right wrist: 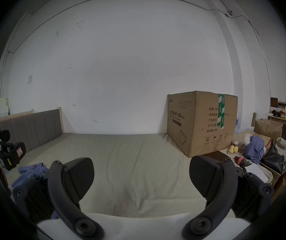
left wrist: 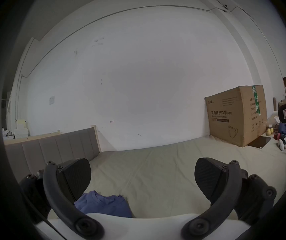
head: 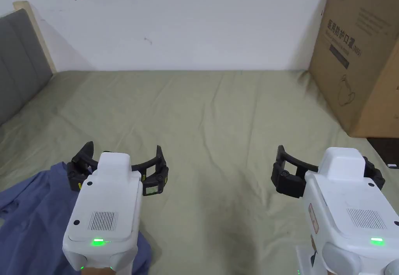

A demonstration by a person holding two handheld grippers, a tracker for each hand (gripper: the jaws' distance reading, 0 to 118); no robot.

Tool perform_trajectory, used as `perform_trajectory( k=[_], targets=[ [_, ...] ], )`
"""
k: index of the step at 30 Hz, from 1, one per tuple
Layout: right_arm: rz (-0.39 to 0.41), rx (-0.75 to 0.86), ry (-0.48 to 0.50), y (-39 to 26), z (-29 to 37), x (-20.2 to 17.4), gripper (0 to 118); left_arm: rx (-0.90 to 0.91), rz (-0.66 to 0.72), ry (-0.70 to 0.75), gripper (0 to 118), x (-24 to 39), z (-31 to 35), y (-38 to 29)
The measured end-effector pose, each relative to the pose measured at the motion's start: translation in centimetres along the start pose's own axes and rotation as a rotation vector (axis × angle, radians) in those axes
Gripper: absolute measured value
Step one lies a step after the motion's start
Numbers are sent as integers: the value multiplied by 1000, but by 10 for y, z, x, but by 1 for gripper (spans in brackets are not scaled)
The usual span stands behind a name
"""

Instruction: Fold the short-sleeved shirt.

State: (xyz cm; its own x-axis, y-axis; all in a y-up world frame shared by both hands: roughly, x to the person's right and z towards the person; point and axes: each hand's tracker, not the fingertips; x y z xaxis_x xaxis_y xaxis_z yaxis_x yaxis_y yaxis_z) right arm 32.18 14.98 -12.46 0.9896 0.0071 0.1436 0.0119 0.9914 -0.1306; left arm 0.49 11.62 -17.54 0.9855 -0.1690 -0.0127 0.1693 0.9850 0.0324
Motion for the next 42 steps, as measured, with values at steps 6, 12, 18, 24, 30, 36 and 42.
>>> perform_trajectory(
  k=[6, 12, 18, 24, 30, 36, 42],
  targets=[
    [27, 4, -1, 0, 1, -1, 111, -5, 36, 0, 118, -2, -1, -1],
    [31, 2, 9, 1, 2, -3, 111, 4, 48, 5, 118, -5, 0, 0],
    [35, -1, 14, 0, 3, -4, 111, -6, 66, 10, 118, -8, 0, -1],
    [41, -1, 12, 1, 3, -4, 111, -3, 72, 6, 118, -9, 0, -1],
    [46, -3, 14, 1, 3, -4, 111, -7, 67, 2, 118, -9, 0, -1],
    [54, -7, 10, 2, 4, -4, 109, -10, 59, -9, 118, -7, 0, 0],
    [54, -2, 16, 4, 7, -5, 95, -22, 79, -24, 101, -4, 3, 3]
  ],
)
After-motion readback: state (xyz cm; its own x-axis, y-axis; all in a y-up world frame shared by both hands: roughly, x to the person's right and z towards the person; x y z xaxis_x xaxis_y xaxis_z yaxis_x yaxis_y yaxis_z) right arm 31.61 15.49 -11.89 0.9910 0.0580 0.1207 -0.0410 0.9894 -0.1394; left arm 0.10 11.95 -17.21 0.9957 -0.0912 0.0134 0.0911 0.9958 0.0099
